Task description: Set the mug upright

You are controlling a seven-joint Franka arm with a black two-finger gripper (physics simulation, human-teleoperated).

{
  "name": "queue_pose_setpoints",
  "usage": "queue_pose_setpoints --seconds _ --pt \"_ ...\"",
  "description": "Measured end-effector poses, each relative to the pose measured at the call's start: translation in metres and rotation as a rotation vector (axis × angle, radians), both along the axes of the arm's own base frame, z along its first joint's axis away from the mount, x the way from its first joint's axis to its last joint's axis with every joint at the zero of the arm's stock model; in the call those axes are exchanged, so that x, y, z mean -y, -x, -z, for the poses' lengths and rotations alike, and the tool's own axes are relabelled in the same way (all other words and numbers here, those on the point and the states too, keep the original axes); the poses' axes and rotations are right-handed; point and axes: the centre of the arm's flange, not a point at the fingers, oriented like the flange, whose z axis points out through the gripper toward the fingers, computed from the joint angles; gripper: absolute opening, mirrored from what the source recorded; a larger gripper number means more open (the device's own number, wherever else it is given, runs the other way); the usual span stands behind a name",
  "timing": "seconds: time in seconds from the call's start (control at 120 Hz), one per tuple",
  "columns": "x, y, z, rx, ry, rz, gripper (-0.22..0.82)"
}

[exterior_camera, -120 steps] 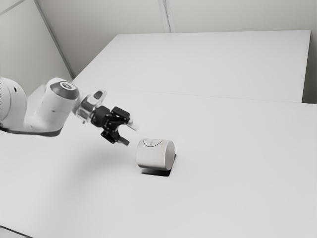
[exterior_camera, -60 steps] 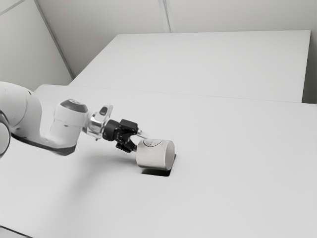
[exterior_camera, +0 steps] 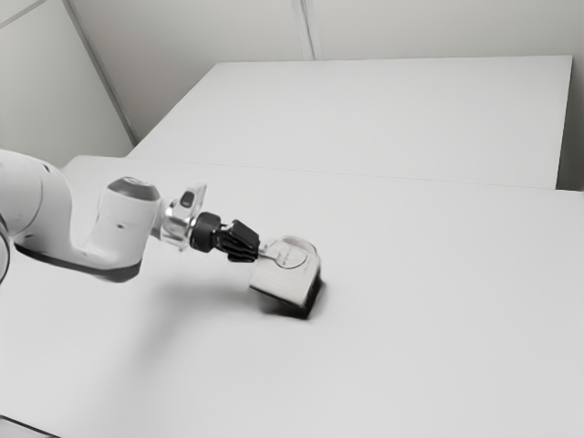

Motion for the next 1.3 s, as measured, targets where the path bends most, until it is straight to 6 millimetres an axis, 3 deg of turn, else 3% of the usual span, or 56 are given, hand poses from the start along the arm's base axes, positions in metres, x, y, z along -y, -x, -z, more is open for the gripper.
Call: queue_pose_setpoints --seconds 0.233,0.475,0.633,0.8,0.958,1.133,1.233,1.3 --pt "-0.001 0.001 -0.049 0.122 -0.1 0.076 -0.16" --pt "-0.03 -0.02 -0.115 0.169 -0.594 0.28 -0.17" --pt "-0.046 -0.028 -0.134 0.119 -0.854 0.318 -0.18" --pt "-0.054 -0.037 -0.126 0.059 -1.01 0.276 -0.18" --pt "-0.043 -0.046 -0.096 0.001 -1.079 0.235 -0.18" --pt "-0.046 -0.042 -0.06 -0.074 -1.104 0.16 -0.17" --pt "-0.046 -0.041 -0.045 -0.104 -1.11 0.126 -0.11" --pt "-0.045 -0.041 -0.04 -0.113 -1.111 0.102 0.02"
